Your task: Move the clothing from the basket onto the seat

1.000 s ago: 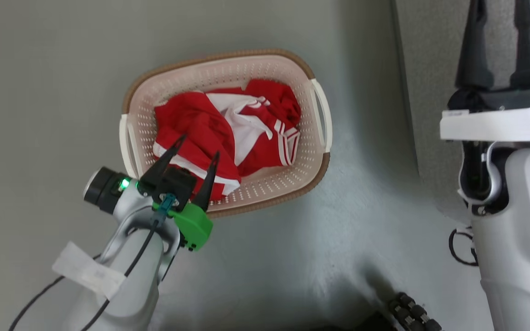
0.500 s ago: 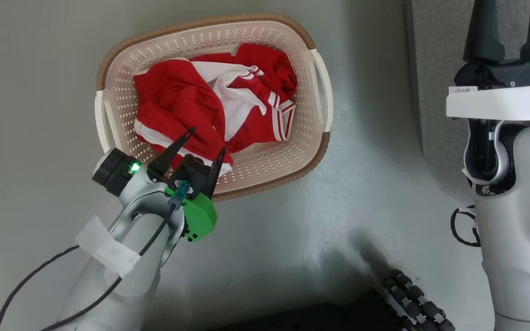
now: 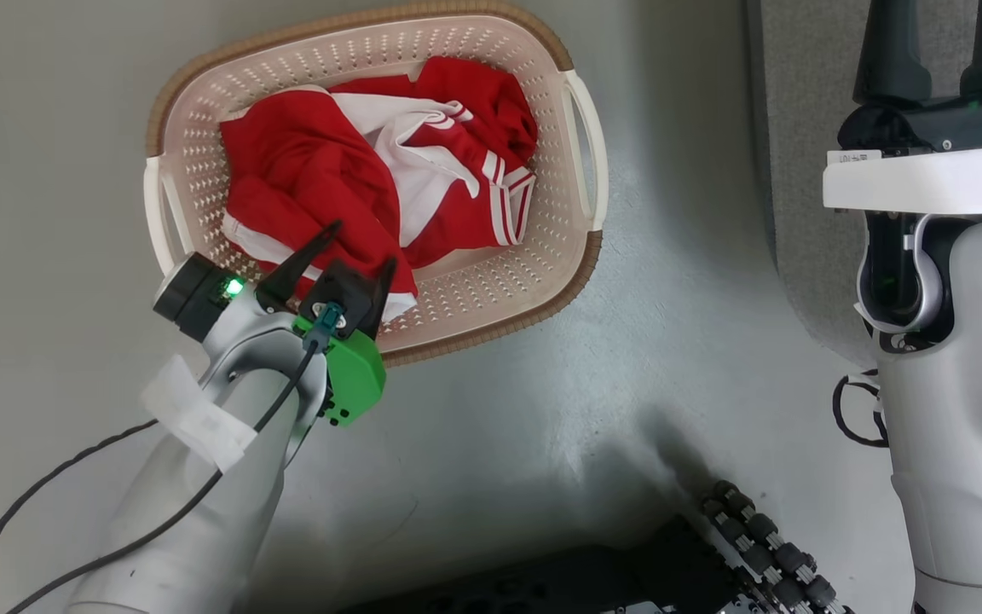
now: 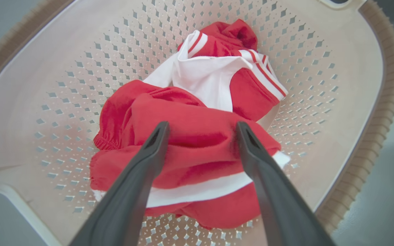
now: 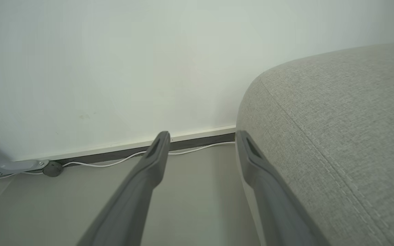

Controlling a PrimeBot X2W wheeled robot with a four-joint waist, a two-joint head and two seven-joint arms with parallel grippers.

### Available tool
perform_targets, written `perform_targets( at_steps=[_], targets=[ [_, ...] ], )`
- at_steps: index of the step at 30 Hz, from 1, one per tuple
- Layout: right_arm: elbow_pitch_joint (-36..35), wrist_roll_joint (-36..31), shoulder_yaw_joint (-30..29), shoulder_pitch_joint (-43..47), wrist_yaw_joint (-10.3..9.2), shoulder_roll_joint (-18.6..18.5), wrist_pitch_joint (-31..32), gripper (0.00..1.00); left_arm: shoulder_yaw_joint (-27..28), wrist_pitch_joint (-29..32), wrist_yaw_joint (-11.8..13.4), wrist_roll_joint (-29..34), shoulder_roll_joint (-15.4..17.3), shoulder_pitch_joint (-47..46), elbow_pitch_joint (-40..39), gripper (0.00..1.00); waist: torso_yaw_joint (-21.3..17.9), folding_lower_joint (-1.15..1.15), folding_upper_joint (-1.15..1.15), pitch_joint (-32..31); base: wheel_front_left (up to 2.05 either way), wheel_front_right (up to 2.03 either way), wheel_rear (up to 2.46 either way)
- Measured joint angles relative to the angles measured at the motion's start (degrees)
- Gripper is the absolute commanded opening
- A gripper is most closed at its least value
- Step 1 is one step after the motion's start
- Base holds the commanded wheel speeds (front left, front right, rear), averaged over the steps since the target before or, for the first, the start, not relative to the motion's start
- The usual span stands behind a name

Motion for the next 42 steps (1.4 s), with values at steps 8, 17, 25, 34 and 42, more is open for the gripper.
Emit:
perform_targets(
  at_steps=[8, 17, 25, 34, 42],
  targets=[
    [0.4, -0.1, 0.0, -0.5, 0.31, 0.0, 0.0, 1.00, 0.2, 1.0, 0.0, 0.0, -0.1, -1.9, 4.3, 0.49, -0.6, 0.00, 0.00, 1.4, 0.00, 0.00, 0.00],
    [1.3, -0.3, -0.3, -1.1, 0.35, 0.0, 0.0, 1.00, 0.1, 0.6, 0.9, -0.2, -0.2, -3.6, 6.6, 0.00, -0.3, 0.00, 0.00, 1.2, 0.00, 0.00, 0.00],
    [2.6, -0.6, -1.2, -1.2, 0.86, 0.0, 0.0, 1.00, 0.5, -1.0, 0.9, -4.3, -0.2, -3.8, 6.0, 0.00, 0.4, 0.00, 0.00, -1.0, 0.00, 0.00, 0.00],
    [5.2, -1.5, -1.7, -0.8, 1.46, 0.0, 0.0, 1.00, 0.9, -1.6, 0.9, -10.5, -0.3, -3.7, 2.8, 0.00, 1.4, 0.00, 0.00, -5.1, 0.00, 0.00, 0.00],
    [8.1, -2.1, -2.7, 2.3, 2.11, 0.1, 0.0, 1.00, 0.3, -1.6, 0.4, -16.4, -0.4, -2.4, -4.3, 0.00, 2.8, 0.00, 0.00, -10.5, 0.00, 0.00, 0.00]
  ],
)
